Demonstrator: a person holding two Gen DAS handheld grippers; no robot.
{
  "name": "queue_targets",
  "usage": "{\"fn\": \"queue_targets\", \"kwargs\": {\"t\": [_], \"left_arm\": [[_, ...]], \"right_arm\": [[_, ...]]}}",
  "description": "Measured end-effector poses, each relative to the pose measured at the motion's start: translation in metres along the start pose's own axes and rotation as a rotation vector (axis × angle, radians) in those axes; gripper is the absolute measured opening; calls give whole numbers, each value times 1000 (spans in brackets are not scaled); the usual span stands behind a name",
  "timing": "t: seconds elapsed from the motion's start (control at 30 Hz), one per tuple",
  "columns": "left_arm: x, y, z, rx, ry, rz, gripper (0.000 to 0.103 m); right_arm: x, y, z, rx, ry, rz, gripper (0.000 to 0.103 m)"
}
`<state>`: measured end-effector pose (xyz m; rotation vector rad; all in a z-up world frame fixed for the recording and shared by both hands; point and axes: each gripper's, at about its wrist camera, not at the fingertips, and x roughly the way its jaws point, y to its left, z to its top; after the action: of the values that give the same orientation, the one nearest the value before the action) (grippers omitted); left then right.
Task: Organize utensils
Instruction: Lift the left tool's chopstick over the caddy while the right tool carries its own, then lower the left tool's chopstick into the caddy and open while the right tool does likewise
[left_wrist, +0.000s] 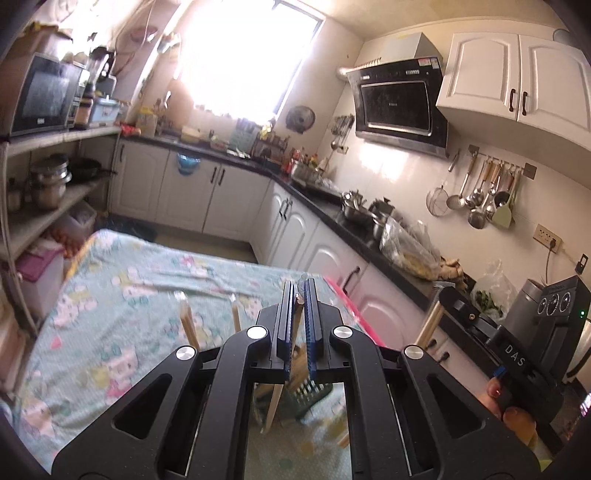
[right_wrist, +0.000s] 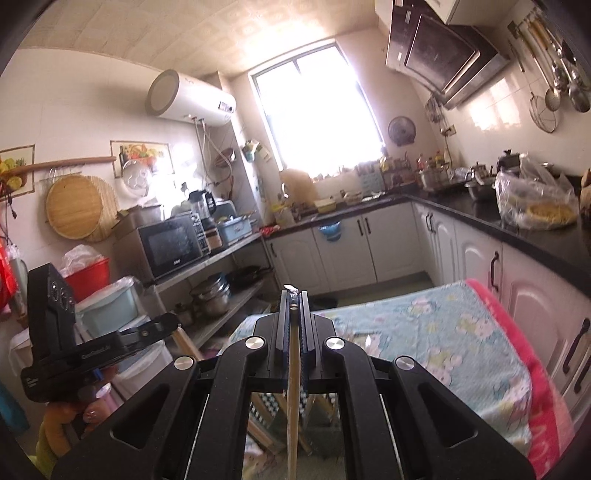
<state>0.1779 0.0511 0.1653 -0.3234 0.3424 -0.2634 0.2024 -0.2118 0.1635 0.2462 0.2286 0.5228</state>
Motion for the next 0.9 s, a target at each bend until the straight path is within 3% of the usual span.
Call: {"fn": "queue_targets", "kwargs": {"t": [0.4,0.57,0.9], "left_arm": [[6,9,30,13,-67,83,3],[16,17,27,32,-88,151,3],[29,34,26,-6,-91,178,3]], "right_arm": [[18,-10,29,-67,-124,-102,5],[33,-18,26,-61,-117,-106,5],[59,-30,5,-31,-80,-123,5]]}}
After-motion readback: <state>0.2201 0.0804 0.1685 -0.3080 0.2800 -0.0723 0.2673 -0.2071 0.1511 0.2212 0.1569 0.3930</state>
